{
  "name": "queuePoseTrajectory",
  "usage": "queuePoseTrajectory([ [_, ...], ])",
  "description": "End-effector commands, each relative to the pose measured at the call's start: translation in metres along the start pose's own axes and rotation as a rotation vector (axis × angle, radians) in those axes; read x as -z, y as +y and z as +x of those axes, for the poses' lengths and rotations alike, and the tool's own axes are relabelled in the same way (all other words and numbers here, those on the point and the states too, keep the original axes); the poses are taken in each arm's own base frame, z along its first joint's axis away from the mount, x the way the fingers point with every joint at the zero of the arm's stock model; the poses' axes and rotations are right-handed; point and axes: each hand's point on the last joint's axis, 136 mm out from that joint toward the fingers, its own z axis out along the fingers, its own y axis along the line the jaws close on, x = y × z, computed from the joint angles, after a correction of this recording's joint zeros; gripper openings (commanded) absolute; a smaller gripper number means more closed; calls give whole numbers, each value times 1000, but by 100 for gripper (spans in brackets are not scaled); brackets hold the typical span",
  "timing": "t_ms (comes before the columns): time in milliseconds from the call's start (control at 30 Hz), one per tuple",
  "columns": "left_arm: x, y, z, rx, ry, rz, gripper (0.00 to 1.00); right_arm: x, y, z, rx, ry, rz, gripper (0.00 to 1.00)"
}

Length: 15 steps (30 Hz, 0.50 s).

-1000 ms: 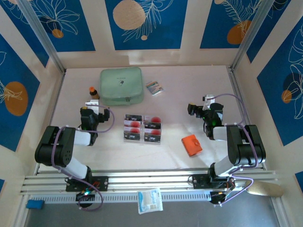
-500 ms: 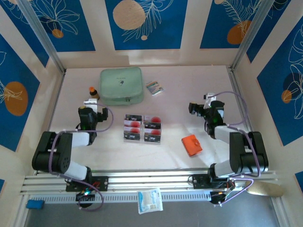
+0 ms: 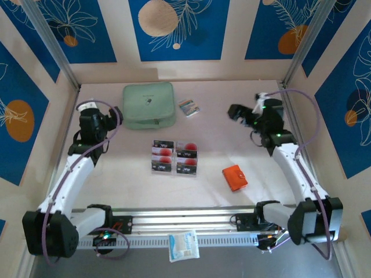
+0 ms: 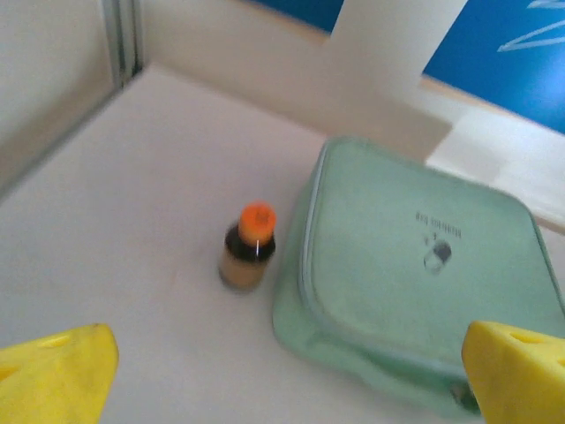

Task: Put the credit cards into the card holder

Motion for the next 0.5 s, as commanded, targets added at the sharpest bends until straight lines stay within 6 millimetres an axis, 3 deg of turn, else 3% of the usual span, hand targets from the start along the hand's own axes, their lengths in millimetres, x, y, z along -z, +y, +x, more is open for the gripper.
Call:
queuePoseTrajectory([
  [0, 19, 37, 95, 155, 314, -130, 100, 8, 27, 84, 105, 247, -2, 94],
  [100, 28, 44, 132, 167, 386, -145, 100, 9, 37, 134, 201, 347, 31, 94],
  [200, 34, 49, 153, 69, 412, -195, 100, 10, 37, 171, 276, 416, 80, 95],
  [467, 23, 44, 185, -145, 479, -260, 100, 1, 33, 236, 442, 549, 194, 96],
])
